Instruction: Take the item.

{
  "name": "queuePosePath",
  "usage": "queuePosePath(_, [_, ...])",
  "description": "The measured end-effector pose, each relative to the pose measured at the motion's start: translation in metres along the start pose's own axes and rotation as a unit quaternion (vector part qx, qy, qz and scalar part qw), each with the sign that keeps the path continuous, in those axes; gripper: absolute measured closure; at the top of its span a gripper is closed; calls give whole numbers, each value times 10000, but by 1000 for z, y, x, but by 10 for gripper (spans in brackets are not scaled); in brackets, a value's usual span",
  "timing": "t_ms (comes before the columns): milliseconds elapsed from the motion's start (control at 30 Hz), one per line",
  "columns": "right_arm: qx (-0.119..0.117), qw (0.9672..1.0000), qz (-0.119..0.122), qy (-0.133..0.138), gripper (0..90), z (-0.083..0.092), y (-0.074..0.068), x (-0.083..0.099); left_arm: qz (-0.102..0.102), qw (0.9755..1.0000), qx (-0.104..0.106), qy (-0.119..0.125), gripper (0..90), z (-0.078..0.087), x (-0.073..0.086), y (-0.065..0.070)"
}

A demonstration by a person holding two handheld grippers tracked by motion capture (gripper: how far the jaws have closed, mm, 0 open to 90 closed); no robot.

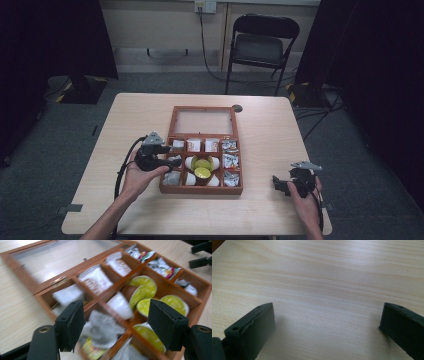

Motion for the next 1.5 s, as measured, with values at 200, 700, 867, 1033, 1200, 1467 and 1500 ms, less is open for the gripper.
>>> queuePosePath(200, [-1, 10000, 1, 1, 0, 0, 0, 0, -133, 9995, 245, -159, 318, -15, -7, 14])
queuePosePath(700, [2, 10000, 3, 1, 0, 0, 0, 0, -279, 9950, 690, -668, 357, -56, 0, 40])
queuePosePath(867, [1, 10000, 1, 1, 0, 0, 0, 0, -263, 9934, 740, -831, 369, -59, 3, 39])
queuePosePath(1033, [2, 10000, 3, 1, 0, 0, 0, 0, -182, 9927, 769, -911, 373, -67, 7, 36])
queuePosePath(1200, [1, 10000, 2, 0, 0, 0, 0, 0, -172, 9920, 765, -986, 373, -70, 9, 36])
queuePosePath(1467, [2, 10000, 3, 0, 0, 0, 0, 0, -235, 9902, 764, -1141, 362, -73, 11, 37])
queuePosePath(1500, [2, 10000, 2, 1, 0, 0, 0, 0, -247, 9900, 765, -1163, 361, -74, 11, 37])
Point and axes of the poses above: each handheld gripper's, and its own axes: z roughly backward along the jaws, x roughly out of its underside, y roughly to its right, the point moved 1 cm from there along -z, roughly forward along the jaws, and after that the axes turned 13 degrees about z, right-handed, at the moved point
